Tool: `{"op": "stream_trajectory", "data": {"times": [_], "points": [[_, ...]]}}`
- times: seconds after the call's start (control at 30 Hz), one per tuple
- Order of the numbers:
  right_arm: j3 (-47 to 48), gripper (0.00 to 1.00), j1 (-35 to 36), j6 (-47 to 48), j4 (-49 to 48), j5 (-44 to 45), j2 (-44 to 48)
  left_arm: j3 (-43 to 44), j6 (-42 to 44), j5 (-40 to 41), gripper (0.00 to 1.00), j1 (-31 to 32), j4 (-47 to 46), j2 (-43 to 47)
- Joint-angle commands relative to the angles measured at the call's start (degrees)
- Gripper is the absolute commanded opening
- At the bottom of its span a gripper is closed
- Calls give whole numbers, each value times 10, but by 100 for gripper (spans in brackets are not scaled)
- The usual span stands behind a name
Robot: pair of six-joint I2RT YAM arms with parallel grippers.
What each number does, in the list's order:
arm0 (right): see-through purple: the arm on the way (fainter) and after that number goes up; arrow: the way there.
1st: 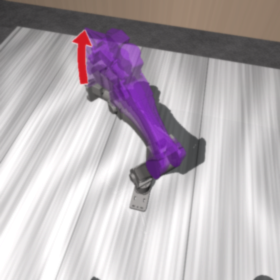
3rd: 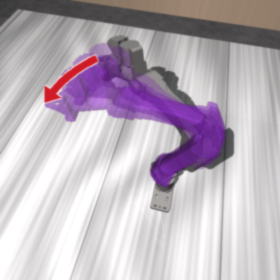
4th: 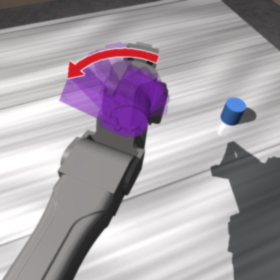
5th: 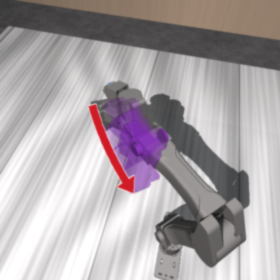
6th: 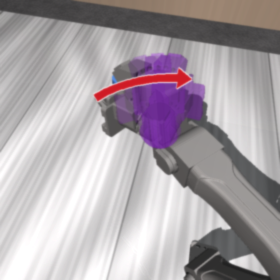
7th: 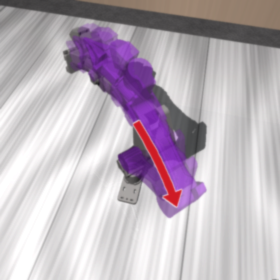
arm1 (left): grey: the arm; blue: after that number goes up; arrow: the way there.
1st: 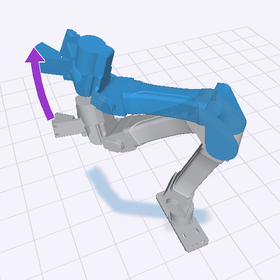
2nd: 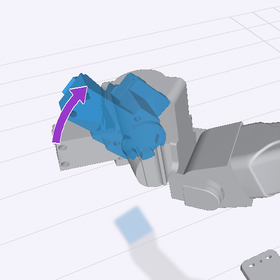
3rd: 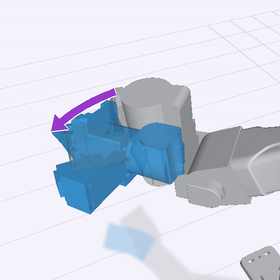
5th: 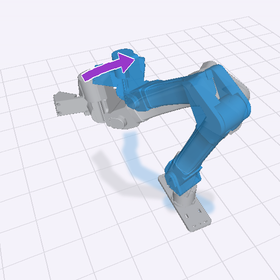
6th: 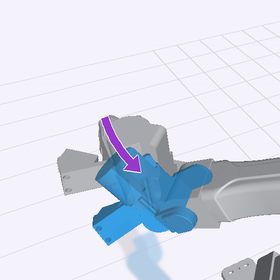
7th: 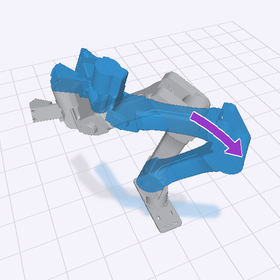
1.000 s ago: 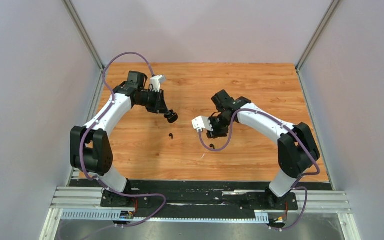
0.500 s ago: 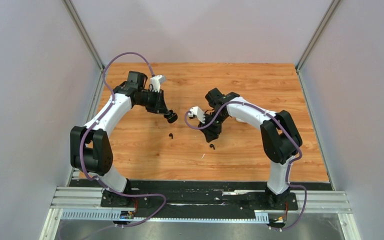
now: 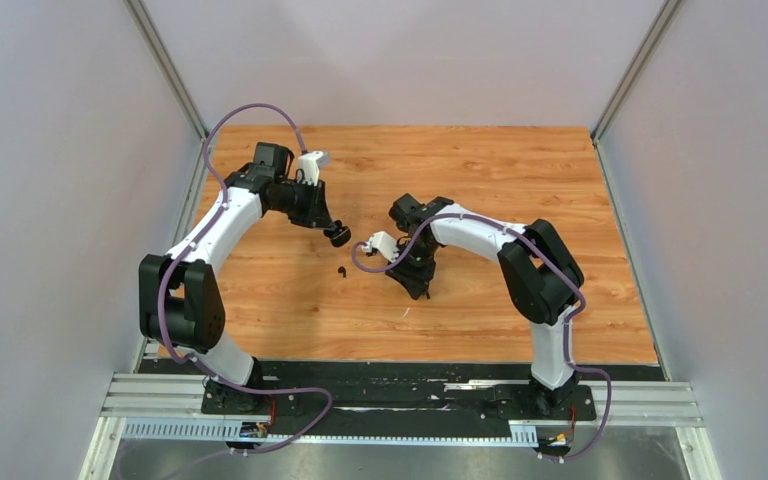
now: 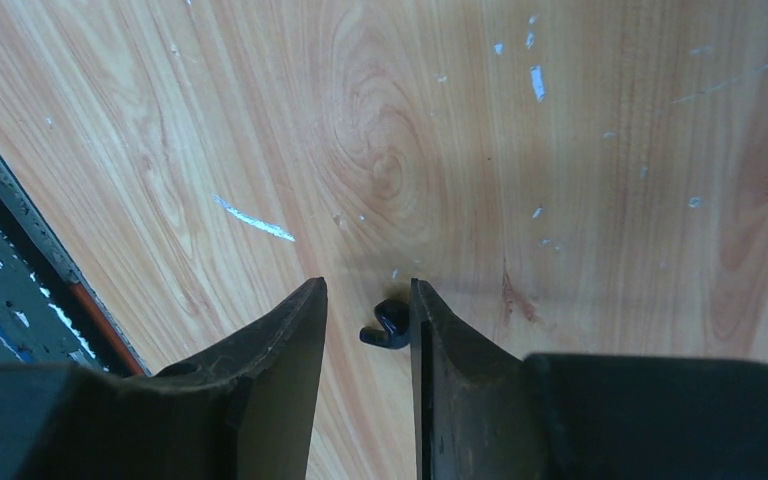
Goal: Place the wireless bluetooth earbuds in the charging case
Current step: Adjust the left earbud at the center of the board.
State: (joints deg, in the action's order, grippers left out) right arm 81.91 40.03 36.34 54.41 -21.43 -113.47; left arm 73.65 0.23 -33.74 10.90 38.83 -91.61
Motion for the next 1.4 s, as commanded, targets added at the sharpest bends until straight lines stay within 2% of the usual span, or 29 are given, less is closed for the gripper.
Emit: {"op": "stream_trajectory", "data": {"times": [0.0, 0.57, 0.8, 1.1, 1.37], "points": [[22, 35, 7, -30, 13, 34, -4, 8, 13, 1, 0, -2, 0, 19], [11, 35, 13, -37, 10, 93, -15, 5, 8, -3, 0, -2, -3, 19], [2, 27, 14, -41, 10, 96, -18, 4, 9, -4, 0, -2, -3, 20], [-19, 28, 14, -46, 11, 107, -22, 4, 9, -5, 0, -2, -2, 21], [-21, 14, 13, -62, 8, 103, -20, 3, 9, -8, 0, -2, 0, 19]]}}
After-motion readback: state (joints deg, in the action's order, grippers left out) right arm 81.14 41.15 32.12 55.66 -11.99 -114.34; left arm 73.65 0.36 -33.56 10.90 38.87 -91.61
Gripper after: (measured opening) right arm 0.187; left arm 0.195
